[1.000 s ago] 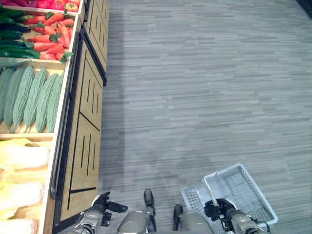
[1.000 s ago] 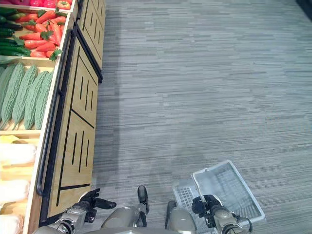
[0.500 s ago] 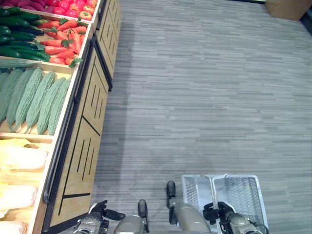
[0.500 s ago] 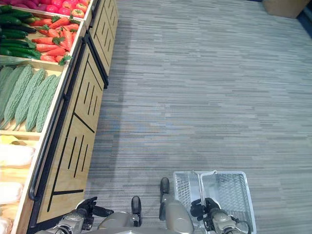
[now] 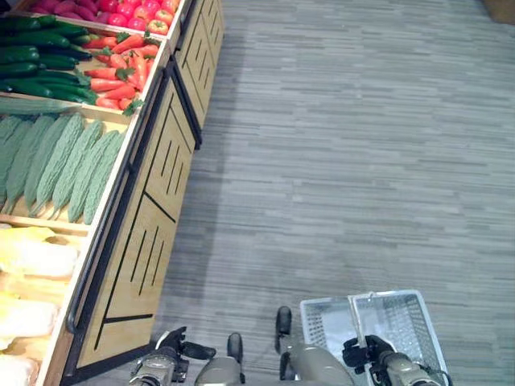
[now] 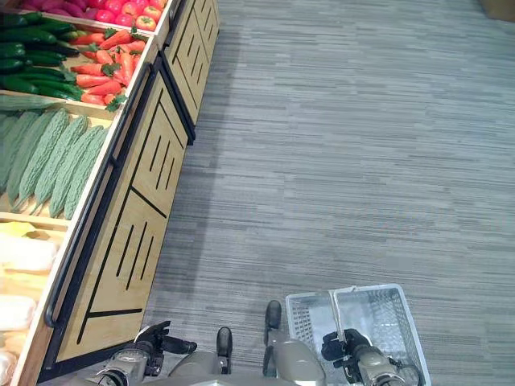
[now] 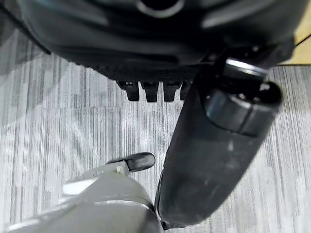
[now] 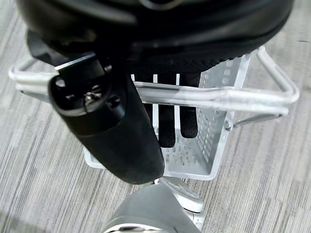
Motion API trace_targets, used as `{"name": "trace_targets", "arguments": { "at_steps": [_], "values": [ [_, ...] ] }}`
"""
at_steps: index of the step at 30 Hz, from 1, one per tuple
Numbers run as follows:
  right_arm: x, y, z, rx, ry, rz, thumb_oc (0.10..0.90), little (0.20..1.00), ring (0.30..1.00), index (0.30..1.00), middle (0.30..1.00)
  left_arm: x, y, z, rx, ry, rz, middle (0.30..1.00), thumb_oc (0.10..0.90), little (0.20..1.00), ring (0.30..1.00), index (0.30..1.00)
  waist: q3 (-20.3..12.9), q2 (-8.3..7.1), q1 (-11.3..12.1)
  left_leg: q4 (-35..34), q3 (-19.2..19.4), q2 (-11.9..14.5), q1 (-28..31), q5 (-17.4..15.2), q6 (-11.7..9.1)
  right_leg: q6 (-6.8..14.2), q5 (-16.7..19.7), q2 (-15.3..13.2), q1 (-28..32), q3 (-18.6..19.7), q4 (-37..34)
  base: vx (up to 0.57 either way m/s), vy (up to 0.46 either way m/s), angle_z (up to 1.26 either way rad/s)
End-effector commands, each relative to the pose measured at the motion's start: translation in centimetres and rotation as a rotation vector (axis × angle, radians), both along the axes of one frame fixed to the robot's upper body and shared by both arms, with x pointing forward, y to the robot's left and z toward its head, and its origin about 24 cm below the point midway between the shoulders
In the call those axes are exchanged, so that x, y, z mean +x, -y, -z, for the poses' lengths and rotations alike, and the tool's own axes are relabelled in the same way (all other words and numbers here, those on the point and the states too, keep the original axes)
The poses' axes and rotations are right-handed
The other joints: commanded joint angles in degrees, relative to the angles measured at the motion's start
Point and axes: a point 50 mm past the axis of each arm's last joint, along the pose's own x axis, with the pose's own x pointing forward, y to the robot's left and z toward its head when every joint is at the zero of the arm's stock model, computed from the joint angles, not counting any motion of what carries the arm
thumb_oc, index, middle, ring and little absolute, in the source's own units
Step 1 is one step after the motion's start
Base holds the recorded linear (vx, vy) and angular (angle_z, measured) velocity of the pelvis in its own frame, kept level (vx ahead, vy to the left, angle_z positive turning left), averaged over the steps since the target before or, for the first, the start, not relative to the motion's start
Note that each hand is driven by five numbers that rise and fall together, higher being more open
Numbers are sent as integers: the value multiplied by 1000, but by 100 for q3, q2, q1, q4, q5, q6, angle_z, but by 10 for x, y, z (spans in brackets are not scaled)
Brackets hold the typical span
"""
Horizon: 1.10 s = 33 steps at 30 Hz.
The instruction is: Get the vegetables into the basket
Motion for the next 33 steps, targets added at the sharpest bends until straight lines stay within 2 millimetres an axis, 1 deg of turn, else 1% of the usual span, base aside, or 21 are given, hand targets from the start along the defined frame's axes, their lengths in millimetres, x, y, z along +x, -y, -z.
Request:
{"name": "trace_targets", "arguments": {
  "at_steps": [1, 3, 4, 5, 6, 7, 8, 9, 10, 11, 15, 18, 21, 23, 24, 25, 26, 27, 29, 30, 33],
  "values": [
    [-9, 5, 1, -1, -12, -17, 400, 300, 300, 300, 300, 1, 0, -1, 0, 8, -15, 1000, 900, 1000, 1000, 1000, 22, -159, -65, 1242, 392, -247, -263, -63, -24, 427, -649, -246, 40, 451, 422, 87, -128, 56],
    [-12, 8, 0, -11, -21, -16, 400, 300, 300, 300, 300, 4, 1, -1, -4, 13, -6, 1000, 900, 1000, 1000, 1000, 160, -227, -60, 2153, 499, -132, -674, 152, -91, 314, -733, -264, 228, 289, 386, 89, -80, 60],
    [-15, 11, 0, -19, -30, -17, 400, 300, 300, 300, 300, 5, 2, -1, -1, 9, 18, 1000, 900, 1000, 1000, 1000, 193, -280, -133, 1982, 915, 51, -815, 115, -14, 338, -765, -353, 336, 103, 321, 147, 41, 53],
    [-19, 14, 1, -25, -44, -9, 400, 300, 300, 300, 300, 9, 2, -2, 2, 15, 43, 1000, 900, 1000, 1000, 1000, 150, -327, -193, 1306, 1271, 118, -831, -25, 33, 407, -799, -454, 371, -42, 251, 148, 123, 50],
    [-20, 15, 1, -27, -48, -6, 400, 300, 300, 300, 300, 9, 3, -3, 2, 17, 50, 1000, 900, 1000, 1000, 1000, 110, -343, -205, 925, 1327, 65, -815, -22, 41, 440, -787, -498, 375, -86, 221, 160, 206, 85],
    [-24, 17, 1, -36, -57, -2, 400, 300, 300, 300, 300, 10, 2, -3, 11, 17, 61, 1000, 900, 1000, 1000, 1000, 69, -298, -244, 349, 1414, 82, -770, 134, -45, 500, -815, -512, 406, -147, 220, 273, 365, 69],
    [-26, 18, 1, -42, -61, 1, 400, 300, 300, 300, 300, 13, 2, -5, 20, 29, 78, 1000, 900, 1000, 1000, 1000, -14, -248, -257, -414, 1503, 103, -654, 427, -92, 546, -904, -519, 429, -201, 219, 235, 310, 51],
    [-26, 18, 1, -42, -60, 1, 400, 300, 300, 300, 300, 13, 2, -5, 20, 30, 78, 1000, 900, 1000, 1000, 1000, -16, -248, -256, -433, 1507, 100, -651, 442, -89, 544, -899, -519, 425, -201, 215, 220, 315, 2],
    [-25, 17, 1, -42, -66, -17, 400, 300, 300, 300, 300, 13, 1, -5, 21, 28, 74, 1000, 900, 1000, 1000, 1000, -58, -262, -227, -518, 1374, 52, -629, 494, -19, 555, -872, -527, 412, -221, 155, 221, 425, -10],
    [-24, 11, 3, -29, -65, -22, 400, 300, 300, 300, 300, 13, -2, -5, 28, 27, 77, 1000, 900, 1000, 1000, 1000, -98, -279, -224, -613, 1519, -30, -514, 416, 84, 643, -821, -626, 366, -95, 277, 274, 545, -15],
    [-15, 1, 4, -8, -49, -52, 400, 300, 300, 300, 300, 16, -9, -8, 57, 37, 77, 1000, 900, 1000, 1000, 1000, -103, -348, -96, -614, 1646, -204, -445, 212, 308, 816, -754, -782, 237, 124, 489, 164, 430, -34],
    [-12, -6, 5, 7, -44, -74, 400, 300, 300, 300, 300, 11, -16, -8, 69, 26, 58, 1000, 900, 1000, 1000, 1000, -104, -360, 23, -614, 1637, -391, -291, -15, 523, 997, -656, -954, 208, 180, 728, 137, 437, -6],
    [-12, -8, 6, 18, -48, -78, 400, 300, 300, 300, 300, 4, -22, -8, 81, 5, 48, 1000, 900, 1000, 1000, 1000, -83, -408, 67, -610, 1578, -513, -107, -183, 618, 1116, -567, -1078, 250, 185, 994, 127, 332, 14],
    [-13, -9, 6, 20, -51, -82, 400, 300, 300, 300, 300, 2, -26, -8, 86, -2, 47, 1000, 900, 1000, 1000, 1000, -56, -443, 122, -514, 1558, -537, -22, -289, 684, 1158, -526, -1099, 155, 144, 1512, 57, 218, 29],
    [-13, -8, 6, 22, -51, -77, 400, 300, 300, 300, 300, 3, -27, -9, 89, 1, 44, 1000, 900, 1000, 1000, 1000, 0, -435, 119, -467, 1481, -544, 68, -324, 721, 1136, -489, -1070, -50, 221, 2102, 20, 178, 19],
    [-16, -8, 7, 23, -58, -71, 400, 300, 300, 300, 300, 4, -27, -9, 86, 4, 41, 1000, 900, 1000, 1000, 1000, -20, -399, 149, -535, 1482, -547, 131, -270, 748, 1064, -339, -1016, -232, 288, 2191, 33, 125, 26],
    [-12, -9, 6, 28, -49, -67, 400, 300, 300, 300, 300, 7, -29, -11, 86, 20, 26, 1000, 900, 1000, 1000, 1000, -10, -347, 159, -480, 1226, -501, 216, -229, 736, 1076, 29, -784, -548, 954, 1429, 39, 24, 31],
    [-13, -10, 6, 31, -47, -63, 400, 300, 300, 300, 300, 8, -29, -11, 87, 21, 23, 1000, 900, 1000, 1000, 1000, 1, -362, 167, -424, 1182, -498, 225, -250, 735, 1085, 53, -767, -589, 1060, 1304, 92, -107, 86],
    [-15, -11, 7, 39, -51, -56, 400, 300, 300, 300, 300, 8, -29, -11, 90, 21, 24, 1000, 900, 1000, 1000, 1000, 3, -433, 130, -321, 950, -518, 272, -312, 687, 1145, 95, -650, -663, 1469, 803, 105, -161, 94],
    [-16, -11, 8, 42, -53, -53, 400, 300, 300, 300, 300, 7, -29, -10, 89, 17, 26, 1000, 900, 1000, 1000, 1000, 4, -441, 107, -315, 882, -525, 305, -326, 678, 1165, 102, -647, -640, 1484, 761, 102, -145, 92],
    [-22, -10, 9, 43, -68, -49, 400, 300, 300, 300, 300, 3, -28, -9, 87, 5, 27, 1000, 900, 1000, 1000, 1000, -49, -483, 78, -318, 639, -550, 375, -332, 645, 1173, 124, -493, -663, 1835, 669, 111, -197, 74]
  ]
}}
